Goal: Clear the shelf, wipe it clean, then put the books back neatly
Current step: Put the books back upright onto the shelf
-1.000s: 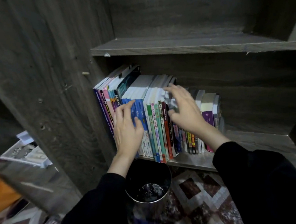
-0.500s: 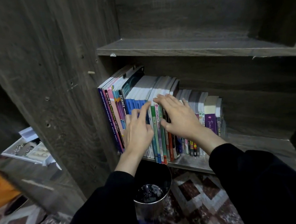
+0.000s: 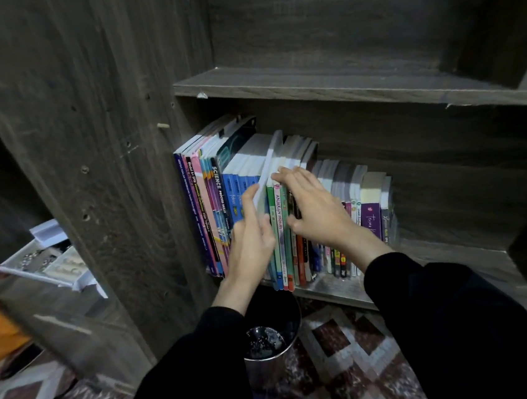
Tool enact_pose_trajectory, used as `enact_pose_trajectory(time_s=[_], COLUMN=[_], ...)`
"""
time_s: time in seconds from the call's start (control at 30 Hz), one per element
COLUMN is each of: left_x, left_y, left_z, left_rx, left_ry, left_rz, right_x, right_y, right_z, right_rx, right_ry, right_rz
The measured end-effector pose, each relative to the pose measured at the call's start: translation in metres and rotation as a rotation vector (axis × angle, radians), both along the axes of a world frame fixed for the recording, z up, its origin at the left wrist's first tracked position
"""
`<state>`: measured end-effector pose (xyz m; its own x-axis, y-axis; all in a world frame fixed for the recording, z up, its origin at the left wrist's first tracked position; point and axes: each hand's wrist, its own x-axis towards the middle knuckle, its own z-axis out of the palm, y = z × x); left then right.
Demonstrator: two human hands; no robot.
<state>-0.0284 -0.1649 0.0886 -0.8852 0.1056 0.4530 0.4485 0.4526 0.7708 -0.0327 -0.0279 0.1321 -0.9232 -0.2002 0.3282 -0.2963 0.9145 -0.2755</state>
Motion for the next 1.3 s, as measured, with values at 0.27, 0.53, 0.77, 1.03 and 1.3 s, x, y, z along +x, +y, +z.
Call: enact_pose_trajectory(time_s=[0.27,0.53,0.77,1.03,1.3], left_x=[0.035,0.06,0.1,0.115,0.111], left_y=[-0.031,-0.053,-0.071,-0.084,-0.09], left_z=[-0.017,0.033,0.137,0.163,0.17], left_rx=[-0.068,-0.086,-0.466,-0.408,-0.378], left_ry=[0.208,0.006,-0.006,-0.034,-0.034], left_rz=[0.013,0.03,0.174,0.191,0.246], right_x=[0.002,0.002,-0.033,-0.044,-0.041], right_y=[-0.004,-0.008,-0.037,-0.053,-0.046], right_z=[0.002,0.021,0.037,0.022,0.014], right_rx=[-0.019,0.08,0.136,0.333,0.315], right_ry=[-0.03,0.051,0.022,-0.037,0.098], right_rz=[-0.018,-0.038,-0.032,-0.032,-0.065])
